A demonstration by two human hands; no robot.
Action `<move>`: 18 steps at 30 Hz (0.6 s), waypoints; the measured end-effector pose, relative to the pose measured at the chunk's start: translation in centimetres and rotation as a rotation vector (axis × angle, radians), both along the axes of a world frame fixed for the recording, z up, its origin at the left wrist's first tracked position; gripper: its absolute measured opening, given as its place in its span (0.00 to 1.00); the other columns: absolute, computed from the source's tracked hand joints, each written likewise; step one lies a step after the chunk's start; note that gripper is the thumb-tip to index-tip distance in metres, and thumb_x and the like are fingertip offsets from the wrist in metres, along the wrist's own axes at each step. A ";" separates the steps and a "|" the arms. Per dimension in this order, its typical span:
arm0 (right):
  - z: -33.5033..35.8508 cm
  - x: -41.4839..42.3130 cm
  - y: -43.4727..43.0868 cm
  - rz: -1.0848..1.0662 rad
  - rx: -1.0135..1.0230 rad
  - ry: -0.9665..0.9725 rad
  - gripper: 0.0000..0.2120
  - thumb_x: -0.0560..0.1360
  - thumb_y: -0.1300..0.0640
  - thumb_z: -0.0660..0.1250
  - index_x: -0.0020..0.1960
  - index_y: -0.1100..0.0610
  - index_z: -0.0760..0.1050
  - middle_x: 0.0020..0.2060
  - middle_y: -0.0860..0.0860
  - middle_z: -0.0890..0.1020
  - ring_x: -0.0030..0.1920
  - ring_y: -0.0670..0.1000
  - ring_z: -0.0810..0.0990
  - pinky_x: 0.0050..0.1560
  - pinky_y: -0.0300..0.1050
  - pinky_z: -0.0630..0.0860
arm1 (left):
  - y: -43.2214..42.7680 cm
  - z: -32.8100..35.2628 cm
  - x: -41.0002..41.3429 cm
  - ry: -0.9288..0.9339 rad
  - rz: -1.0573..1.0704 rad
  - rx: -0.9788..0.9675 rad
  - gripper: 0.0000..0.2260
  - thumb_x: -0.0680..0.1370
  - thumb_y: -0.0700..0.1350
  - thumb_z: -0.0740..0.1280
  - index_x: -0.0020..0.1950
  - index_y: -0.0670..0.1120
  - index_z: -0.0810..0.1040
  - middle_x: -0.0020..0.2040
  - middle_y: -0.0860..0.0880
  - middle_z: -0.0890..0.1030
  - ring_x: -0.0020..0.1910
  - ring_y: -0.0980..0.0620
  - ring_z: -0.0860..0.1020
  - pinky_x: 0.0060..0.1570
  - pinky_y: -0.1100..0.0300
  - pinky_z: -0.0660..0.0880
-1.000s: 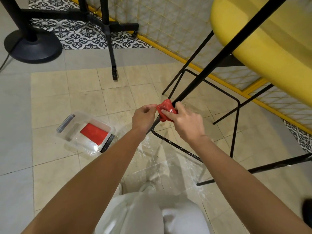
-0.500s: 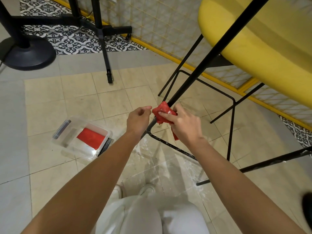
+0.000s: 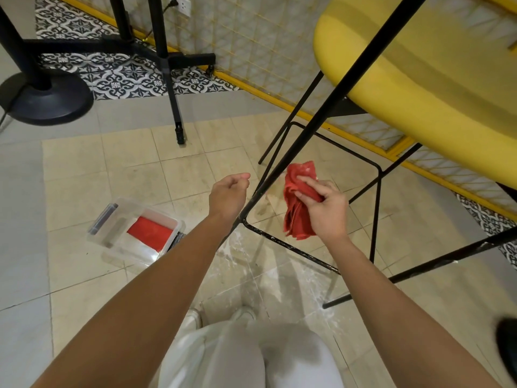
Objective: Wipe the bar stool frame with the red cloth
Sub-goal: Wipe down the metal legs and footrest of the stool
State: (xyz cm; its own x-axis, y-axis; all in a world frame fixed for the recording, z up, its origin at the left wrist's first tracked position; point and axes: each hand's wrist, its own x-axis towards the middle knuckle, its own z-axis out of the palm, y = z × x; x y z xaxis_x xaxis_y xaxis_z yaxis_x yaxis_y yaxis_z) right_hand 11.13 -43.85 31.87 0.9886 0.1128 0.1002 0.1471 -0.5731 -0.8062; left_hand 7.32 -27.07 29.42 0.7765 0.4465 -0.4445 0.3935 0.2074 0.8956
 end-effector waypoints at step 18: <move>-5.3 -0.9 6.1 -0.271 0.154 0.441 0.17 0.67 0.52 0.75 0.55 0.49 0.81 0.33 0.38 0.77 0.41 0.46 0.78 0.45 0.41 0.74 | 1.0 -2.1 0.4 0.029 -0.010 0.022 0.12 0.78 0.43 0.60 0.57 0.49 0.80 0.55 0.50 0.81 0.55 0.57 0.74 0.56 0.65 0.66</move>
